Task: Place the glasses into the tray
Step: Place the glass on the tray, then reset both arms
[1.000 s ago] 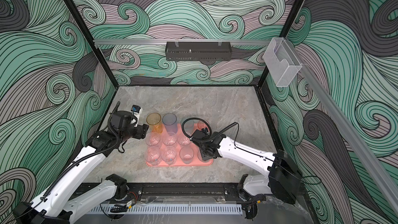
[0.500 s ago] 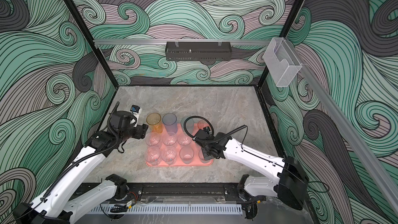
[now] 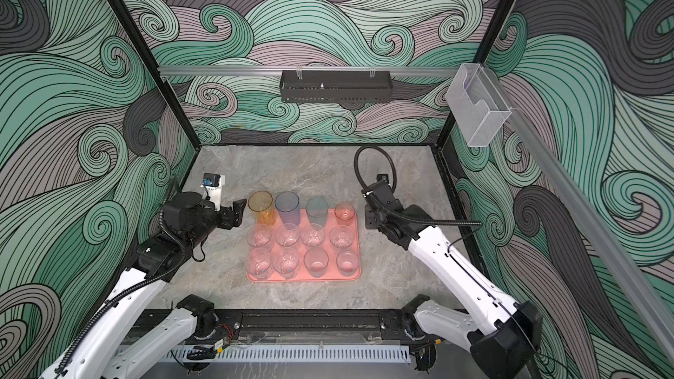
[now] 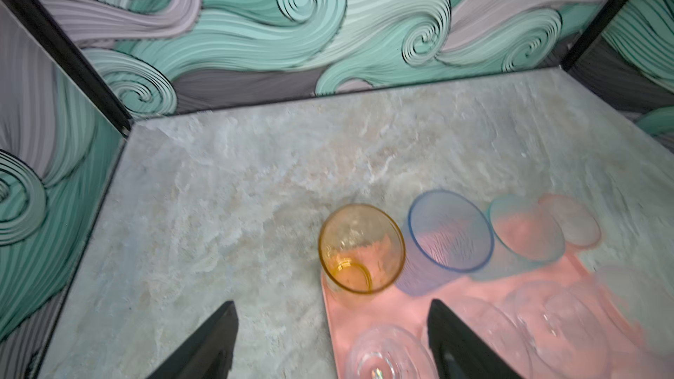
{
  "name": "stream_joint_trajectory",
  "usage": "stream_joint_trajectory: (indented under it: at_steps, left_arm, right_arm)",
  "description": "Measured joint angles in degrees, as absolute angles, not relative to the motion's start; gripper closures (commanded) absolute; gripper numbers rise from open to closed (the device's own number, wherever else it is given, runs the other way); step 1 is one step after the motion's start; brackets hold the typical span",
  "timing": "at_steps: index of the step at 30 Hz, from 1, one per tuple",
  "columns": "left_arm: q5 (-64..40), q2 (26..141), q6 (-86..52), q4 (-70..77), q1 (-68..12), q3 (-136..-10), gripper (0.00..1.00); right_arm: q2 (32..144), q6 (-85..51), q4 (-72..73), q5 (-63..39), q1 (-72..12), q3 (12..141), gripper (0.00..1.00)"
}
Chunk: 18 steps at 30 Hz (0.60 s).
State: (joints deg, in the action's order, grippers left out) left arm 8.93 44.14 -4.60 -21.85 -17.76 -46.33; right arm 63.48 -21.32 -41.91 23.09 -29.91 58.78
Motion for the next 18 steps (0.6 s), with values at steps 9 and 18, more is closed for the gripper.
stream_joint_trajectory:
  at_steps: [9,18]
  left_arm:
    - [21.43,50.33,-7.42,-3.27,-12.88,-37.71,0.16]
    - [32.05,52.31,-6.48,4.78,-12.99,-33.1,0.21]
  right_arm:
    - [67.96,-11.84,-11.33,30.2,-19.27,48.73,0.37]
    - [71.13,-7.66,4.38,34.11,-15.88,43.11,0.36]
